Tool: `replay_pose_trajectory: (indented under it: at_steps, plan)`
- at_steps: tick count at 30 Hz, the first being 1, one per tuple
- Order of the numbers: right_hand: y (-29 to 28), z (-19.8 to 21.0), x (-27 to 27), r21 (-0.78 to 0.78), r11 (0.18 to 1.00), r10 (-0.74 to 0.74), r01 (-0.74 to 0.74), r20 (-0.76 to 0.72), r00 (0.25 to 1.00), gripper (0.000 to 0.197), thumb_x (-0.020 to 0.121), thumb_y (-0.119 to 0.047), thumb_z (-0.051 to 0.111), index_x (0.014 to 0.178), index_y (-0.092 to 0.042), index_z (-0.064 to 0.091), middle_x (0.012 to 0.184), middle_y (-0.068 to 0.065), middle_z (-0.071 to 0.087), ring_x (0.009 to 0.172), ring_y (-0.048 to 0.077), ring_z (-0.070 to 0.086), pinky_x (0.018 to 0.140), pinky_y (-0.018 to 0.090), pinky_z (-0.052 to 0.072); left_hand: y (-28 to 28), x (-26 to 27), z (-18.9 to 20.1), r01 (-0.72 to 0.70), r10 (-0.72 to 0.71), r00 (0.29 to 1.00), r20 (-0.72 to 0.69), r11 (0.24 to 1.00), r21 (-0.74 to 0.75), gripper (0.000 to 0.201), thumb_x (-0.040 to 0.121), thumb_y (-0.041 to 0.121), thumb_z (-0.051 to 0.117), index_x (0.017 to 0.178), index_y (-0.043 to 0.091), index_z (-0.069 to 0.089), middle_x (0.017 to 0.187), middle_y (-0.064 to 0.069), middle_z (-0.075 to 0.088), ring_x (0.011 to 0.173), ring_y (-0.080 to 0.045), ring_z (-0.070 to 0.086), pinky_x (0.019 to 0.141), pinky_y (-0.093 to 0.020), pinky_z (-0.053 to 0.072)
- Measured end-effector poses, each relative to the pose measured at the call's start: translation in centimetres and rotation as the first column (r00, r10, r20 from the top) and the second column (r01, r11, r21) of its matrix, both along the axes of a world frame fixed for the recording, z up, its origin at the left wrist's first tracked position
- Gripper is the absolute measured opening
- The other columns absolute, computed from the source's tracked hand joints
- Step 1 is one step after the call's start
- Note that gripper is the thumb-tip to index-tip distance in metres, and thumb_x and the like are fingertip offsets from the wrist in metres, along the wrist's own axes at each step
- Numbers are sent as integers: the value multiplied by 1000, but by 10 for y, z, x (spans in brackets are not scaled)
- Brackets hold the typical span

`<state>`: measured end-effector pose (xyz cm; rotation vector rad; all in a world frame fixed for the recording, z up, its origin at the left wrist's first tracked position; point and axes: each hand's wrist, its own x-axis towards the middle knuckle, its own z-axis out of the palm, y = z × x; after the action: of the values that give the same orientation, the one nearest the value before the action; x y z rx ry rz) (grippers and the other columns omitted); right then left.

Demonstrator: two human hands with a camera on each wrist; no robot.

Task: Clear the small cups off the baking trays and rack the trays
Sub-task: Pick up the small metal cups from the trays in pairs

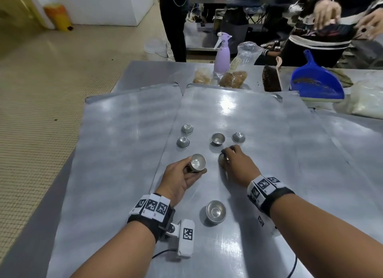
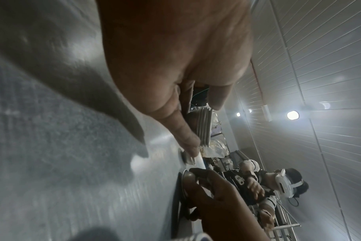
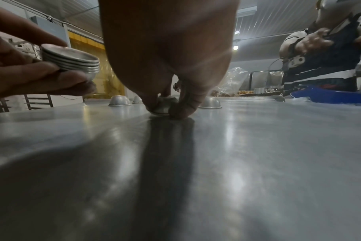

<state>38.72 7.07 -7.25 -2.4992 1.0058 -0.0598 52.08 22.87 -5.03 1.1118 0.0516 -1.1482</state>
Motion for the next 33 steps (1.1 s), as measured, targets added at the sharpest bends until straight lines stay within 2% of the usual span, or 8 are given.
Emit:
replay_pose_trajectory:
  at_steps: [4,7,13,16,18,22,26,33]
  plan:
    - [4,0,-6,12,1000,-7,7,23,1000,36,100,-23,49,136,-15,48,137,12,50,110,36,58,89,39,47,4,-3,-1,3,-3,1000,-2,1000,5,25,100,19,59,110,-2,67,101,-17,77,93,-35,76,81,-32,62]
    - [8,3,-10,23,999,-42,40,83,996,44,97,-19,55,140,-14,45,135,14,43,103,41,61,89,44,50,7,-3,-3,13,-13,999,39,1000,-4,25,96,15,64,111,-5,66,96,-16,76,94,-32,76,83,-29,61]
    - [19,2,-24,-1,995,-94,95,133,987,21,95,-26,58,108,-12,66,127,6,47,93,32,63,81,34,49,9,-8,-5,48,-50,990,129,999,24,25,95,8,65,116,-6,65,102,-18,75,95,-23,76,74,-21,59]
    - [23,0,-30,3,996,-85,86,148,985,22,92,-30,62,108,-15,67,127,3,52,99,27,61,82,32,48,9,-10,-5,52,-61,981,186,997,55,24,95,7,66,115,-5,66,109,-21,74,95,-21,76,72,-19,57]
    - [25,0,-32,1,997,-80,81,156,985,26,91,-31,63,113,-18,61,122,3,57,104,26,60,82,32,47,11,-11,-6,48,-58,977,203,997,54,23,93,5,68,113,-5,67,111,-22,74,97,-23,76,75,-21,59]
    - [23,1,-33,21,996,-84,82,104,991,55,90,-33,65,140,-22,44,127,6,59,116,26,55,89,34,44,13,-10,-8,42,-52,974,220,998,49,25,89,2,72,112,-7,67,110,-23,73,100,-26,75,85,-26,60]
    - [22,3,-36,17,996,-85,85,45,995,65,89,-43,63,146,-23,39,127,5,60,118,25,53,92,34,42,14,-8,-8,42,-51,972,230,998,46,25,88,2,74,112,-4,68,110,-22,74,100,-26,75,87,-28,60]
    - [26,11,-39,37,987,-158,154,133,978,52,90,-45,65,131,-14,57,120,8,62,111,26,57,89,34,44,13,-7,-2,31,-43,977,207,998,63,17,95,16,67,106,2,69,113,-24,73,98,-27,76,72,-24,59]
